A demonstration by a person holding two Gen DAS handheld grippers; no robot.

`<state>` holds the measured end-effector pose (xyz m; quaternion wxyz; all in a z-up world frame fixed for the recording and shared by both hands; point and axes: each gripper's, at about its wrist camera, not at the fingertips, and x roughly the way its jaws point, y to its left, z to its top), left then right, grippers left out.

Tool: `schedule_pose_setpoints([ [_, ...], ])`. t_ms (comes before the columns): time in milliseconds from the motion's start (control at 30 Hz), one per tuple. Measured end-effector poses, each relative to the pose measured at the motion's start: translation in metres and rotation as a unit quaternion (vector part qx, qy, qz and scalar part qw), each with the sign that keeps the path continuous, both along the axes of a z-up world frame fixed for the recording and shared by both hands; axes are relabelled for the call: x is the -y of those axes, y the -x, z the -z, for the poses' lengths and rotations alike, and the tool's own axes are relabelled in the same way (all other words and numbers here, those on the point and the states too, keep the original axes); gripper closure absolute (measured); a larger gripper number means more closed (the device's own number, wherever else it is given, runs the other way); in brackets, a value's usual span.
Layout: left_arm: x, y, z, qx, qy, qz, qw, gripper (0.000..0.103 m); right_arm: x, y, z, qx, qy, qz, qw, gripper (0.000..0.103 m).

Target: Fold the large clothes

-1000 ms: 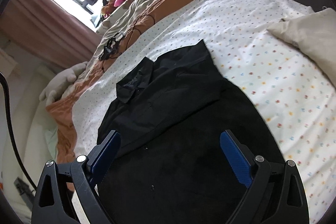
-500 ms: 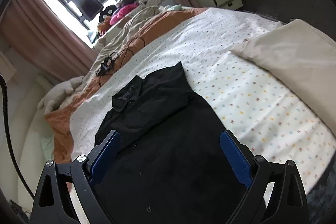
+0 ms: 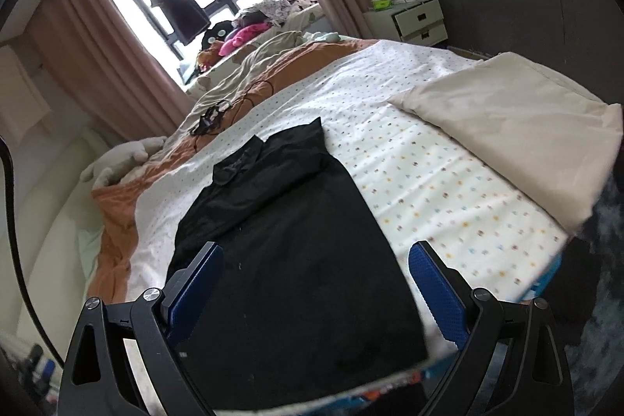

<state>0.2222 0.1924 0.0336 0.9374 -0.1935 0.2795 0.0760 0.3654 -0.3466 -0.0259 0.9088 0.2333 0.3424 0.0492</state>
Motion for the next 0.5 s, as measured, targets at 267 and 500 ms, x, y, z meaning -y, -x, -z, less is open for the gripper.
schedule_pose_setpoints([
  [267, 0.011, 0.043, 0.005, 0.01, 0.009, 0.005, 0.9999, 0.001, 0.016, 0.054, 0.005, 0.008, 0.012, -0.014, 1.0, 0.007],
  [500, 0.029, 0.08, 0.016, 0.009, 0.002, 0.01, 0.9999, 0.001, 0.035, 0.103, 0.013, 0.022, -0.005, -0.029, 0.999, 0.007],
])
